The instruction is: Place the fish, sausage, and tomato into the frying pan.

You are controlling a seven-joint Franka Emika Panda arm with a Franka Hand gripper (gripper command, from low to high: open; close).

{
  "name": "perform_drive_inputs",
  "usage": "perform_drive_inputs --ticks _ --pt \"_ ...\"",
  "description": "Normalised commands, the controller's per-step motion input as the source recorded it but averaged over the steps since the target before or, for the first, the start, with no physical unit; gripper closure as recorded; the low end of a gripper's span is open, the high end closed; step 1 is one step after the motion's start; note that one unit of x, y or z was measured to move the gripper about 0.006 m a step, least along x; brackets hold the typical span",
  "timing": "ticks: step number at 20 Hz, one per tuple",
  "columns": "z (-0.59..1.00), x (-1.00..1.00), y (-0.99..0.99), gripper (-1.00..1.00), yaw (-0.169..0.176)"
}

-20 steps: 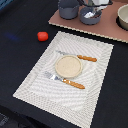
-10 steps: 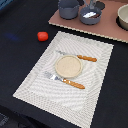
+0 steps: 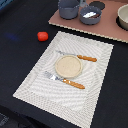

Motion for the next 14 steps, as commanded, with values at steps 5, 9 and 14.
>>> perform_drive_inputs --ticks 5,9,14 --pt "-0.14 -0.67 -0.73 -1.00 0.000" --pt "-0.17 -0.68 -0.73 -1.00 0.000" --pt "-0.19 -0.68 -0.73 -1.00 0.000"
